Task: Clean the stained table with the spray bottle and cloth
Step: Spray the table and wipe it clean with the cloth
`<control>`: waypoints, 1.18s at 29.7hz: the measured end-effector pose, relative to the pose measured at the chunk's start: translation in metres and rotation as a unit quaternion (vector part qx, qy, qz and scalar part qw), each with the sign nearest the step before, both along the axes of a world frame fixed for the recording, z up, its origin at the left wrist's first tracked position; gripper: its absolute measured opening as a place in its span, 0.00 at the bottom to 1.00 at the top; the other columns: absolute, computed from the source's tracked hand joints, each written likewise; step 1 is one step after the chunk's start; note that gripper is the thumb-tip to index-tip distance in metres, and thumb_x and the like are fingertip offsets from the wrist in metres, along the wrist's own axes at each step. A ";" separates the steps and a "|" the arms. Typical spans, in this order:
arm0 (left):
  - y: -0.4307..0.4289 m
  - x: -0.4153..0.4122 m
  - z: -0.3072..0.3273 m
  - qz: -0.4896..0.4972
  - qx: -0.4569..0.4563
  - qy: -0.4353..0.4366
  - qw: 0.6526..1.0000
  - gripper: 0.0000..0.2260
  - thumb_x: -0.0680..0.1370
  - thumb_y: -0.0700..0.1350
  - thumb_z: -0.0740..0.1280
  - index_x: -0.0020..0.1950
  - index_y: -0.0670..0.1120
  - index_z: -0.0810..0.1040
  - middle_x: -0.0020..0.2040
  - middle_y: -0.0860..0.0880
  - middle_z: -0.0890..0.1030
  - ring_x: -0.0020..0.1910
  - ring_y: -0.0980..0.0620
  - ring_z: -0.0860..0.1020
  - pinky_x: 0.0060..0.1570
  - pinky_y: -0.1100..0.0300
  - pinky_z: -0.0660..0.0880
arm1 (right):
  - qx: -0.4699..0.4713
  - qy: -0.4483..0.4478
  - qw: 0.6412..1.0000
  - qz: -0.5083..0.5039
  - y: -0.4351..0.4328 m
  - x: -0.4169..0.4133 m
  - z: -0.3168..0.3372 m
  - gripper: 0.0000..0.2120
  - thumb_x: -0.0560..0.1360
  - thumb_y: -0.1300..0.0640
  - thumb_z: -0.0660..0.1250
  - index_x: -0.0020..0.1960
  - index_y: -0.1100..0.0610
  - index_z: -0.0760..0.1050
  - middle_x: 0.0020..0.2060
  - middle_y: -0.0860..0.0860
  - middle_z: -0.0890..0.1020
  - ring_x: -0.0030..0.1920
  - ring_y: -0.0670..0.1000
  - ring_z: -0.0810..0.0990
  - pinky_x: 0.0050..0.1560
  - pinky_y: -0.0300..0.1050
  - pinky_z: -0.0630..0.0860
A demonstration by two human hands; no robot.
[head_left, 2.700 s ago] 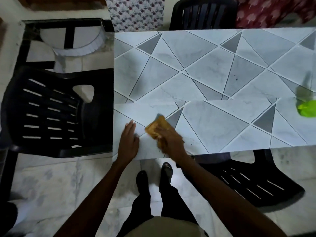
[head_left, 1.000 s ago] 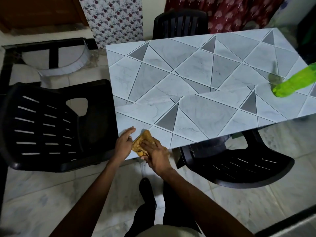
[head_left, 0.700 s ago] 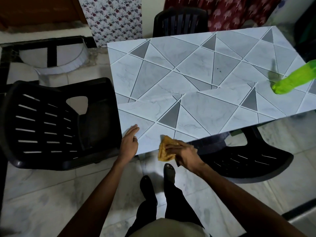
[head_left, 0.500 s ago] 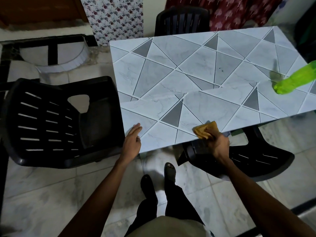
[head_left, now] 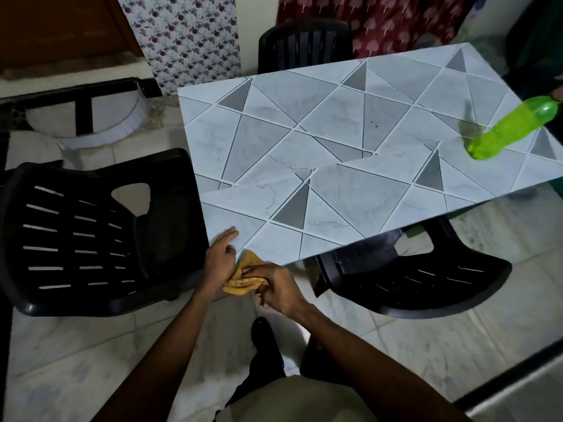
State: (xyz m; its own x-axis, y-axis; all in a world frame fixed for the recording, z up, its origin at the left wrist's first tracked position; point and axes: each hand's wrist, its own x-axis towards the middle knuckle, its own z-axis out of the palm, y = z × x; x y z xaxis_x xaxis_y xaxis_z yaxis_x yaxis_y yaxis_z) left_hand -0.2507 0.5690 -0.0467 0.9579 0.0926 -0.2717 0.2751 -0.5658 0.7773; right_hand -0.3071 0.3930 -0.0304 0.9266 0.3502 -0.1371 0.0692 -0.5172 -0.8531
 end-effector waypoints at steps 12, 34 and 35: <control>-0.147 0.012 0.011 -0.044 -0.006 0.007 0.999 0.11 0.77 0.36 0.67 0.57 0.44 0.81 0.56 0.46 0.83 0.57 0.46 0.81 0.56 0.62 0.71 | 0.334 0.238 0.824 -0.391 -0.222 0.017 0.045 0.11 0.72 0.69 0.71 0.54 0.65 0.80 0.49 0.65 0.84 0.49 0.63 0.83 0.54 0.55 0.81; -0.396 0.082 0.078 0.006 -0.152 -0.007 0.988 0.10 0.74 0.42 0.67 0.47 0.58 0.81 0.47 0.50 0.85 0.48 0.50 0.82 0.51 0.58 0.75 | 0.312 0.228 0.839 -0.383 -0.445 0.123 0.097 0.15 0.72 0.66 0.74 0.58 0.63 0.81 0.44 0.61 0.87 0.40 0.58 0.85 0.47 0.54 0.84; -0.401 0.089 0.073 0.001 -0.150 -0.004 0.989 0.12 0.76 0.39 0.67 0.47 0.58 0.80 0.47 0.50 0.85 0.48 0.50 0.82 0.52 0.58 0.75 | 0.309 0.225 0.836 -0.395 -0.450 0.128 0.094 0.14 0.72 0.67 0.74 0.57 0.63 0.81 0.43 0.60 0.87 0.39 0.57 0.85 0.46 0.53 0.84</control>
State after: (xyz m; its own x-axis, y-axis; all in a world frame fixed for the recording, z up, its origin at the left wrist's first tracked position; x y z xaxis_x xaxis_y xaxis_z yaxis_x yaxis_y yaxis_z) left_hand -0.1613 0.1677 0.0264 0.9603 0.0120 -0.2789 0.2688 -0.3091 0.9123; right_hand -0.1790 -0.0572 0.0635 0.8061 -0.2132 -0.5521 -0.4842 0.2989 -0.8223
